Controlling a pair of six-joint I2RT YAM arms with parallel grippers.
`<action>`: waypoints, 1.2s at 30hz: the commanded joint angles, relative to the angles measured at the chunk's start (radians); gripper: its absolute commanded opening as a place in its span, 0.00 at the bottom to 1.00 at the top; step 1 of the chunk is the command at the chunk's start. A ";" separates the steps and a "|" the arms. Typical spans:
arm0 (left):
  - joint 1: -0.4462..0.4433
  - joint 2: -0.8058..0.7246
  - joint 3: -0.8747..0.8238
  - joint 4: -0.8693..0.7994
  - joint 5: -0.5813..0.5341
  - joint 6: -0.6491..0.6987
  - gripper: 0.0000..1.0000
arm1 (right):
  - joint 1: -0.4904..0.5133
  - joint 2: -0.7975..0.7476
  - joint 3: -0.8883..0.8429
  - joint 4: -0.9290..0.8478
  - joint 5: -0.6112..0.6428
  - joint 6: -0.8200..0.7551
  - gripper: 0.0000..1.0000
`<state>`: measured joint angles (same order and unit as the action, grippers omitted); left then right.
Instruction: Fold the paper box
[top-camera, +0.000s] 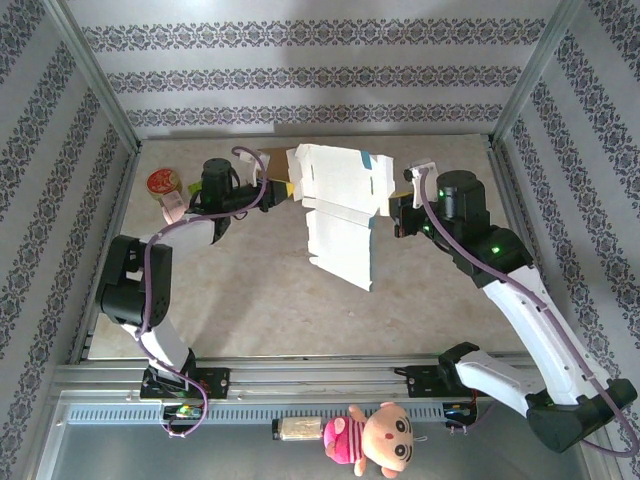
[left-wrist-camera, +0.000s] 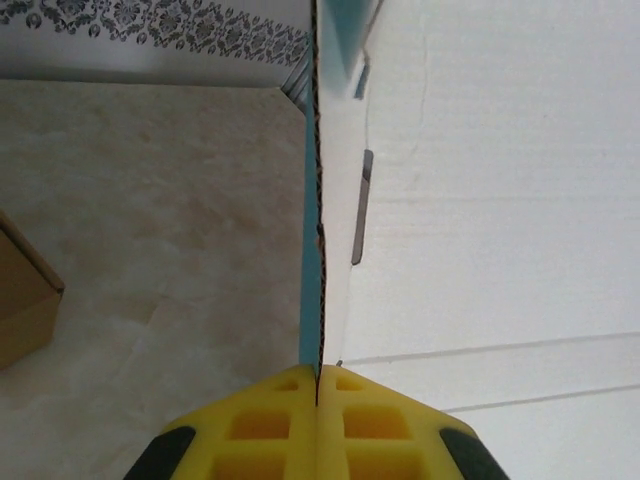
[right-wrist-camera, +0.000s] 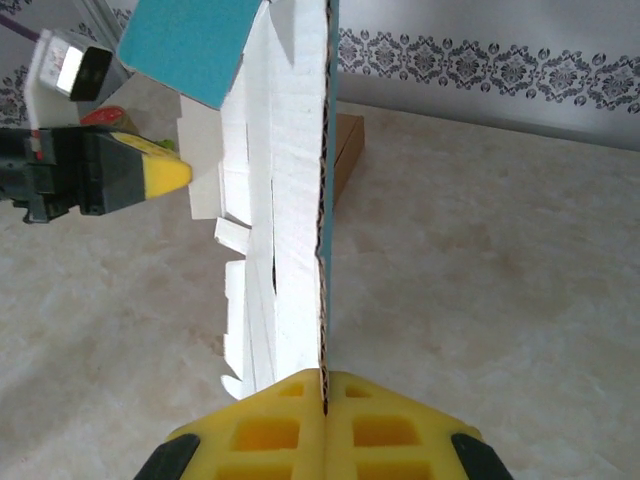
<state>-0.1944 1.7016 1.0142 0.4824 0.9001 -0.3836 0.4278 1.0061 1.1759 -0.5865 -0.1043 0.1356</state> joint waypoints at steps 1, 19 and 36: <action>0.006 -0.075 0.037 -0.148 -0.044 0.151 0.00 | -0.010 -0.008 -0.022 0.000 0.031 0.004 0.11; -0.041 -0.212 0.026 -0.448 -0.222 0.513 0.00 | -0.064 0.225 0.069 0.070 0.010 -0.867 0.92; -0.057 -0.238 0.019 -0.455 -0.226 0.541 0.00 | -0.167 0.742 0.360 0.232 -0.272 -1.223 0.52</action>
<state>-0.2417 1.5024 1.0214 0.0326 0.6689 0.1287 0.2531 1.7138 1.5009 -0.4061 -0.3309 -1.0492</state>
